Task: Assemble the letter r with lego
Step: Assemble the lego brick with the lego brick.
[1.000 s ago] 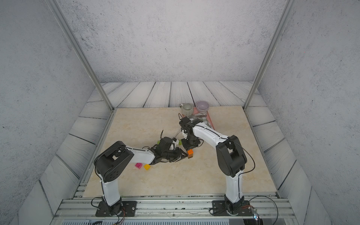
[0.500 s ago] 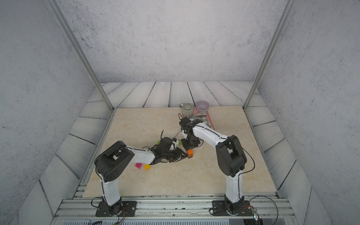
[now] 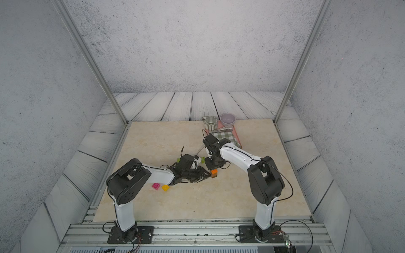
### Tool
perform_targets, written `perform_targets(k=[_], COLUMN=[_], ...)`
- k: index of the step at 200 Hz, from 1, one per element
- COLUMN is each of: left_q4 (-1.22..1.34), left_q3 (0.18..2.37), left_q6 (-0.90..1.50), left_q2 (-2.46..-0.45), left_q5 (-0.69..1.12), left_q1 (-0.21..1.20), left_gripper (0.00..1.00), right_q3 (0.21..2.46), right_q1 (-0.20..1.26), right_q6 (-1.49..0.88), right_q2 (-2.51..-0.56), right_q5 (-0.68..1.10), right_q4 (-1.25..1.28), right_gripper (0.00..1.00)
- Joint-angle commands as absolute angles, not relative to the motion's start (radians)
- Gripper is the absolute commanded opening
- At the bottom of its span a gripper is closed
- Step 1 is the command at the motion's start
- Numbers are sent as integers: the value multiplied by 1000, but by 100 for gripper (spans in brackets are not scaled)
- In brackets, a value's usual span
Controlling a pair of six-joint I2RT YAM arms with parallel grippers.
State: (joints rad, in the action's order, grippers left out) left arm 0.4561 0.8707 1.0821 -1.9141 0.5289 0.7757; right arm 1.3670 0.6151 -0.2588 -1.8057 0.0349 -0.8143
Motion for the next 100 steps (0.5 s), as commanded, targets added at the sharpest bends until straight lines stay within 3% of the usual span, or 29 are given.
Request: perform_targets(k=[1,100], left_q4=[457,458], left_q3=[887,887], left_q6=[1075,1075], left_q2=[-1922,-1922], left_q5=[540,538], left_q1=[781,781], left_gripper=[30,30], right_q3=[1293,1272], right_q1=[623,629], right_q6=[-278,-295], right_q2=[-1791,-1793], right_q5=[-3,12], right_q4=[-781,-744], right_gripper=[0,0])
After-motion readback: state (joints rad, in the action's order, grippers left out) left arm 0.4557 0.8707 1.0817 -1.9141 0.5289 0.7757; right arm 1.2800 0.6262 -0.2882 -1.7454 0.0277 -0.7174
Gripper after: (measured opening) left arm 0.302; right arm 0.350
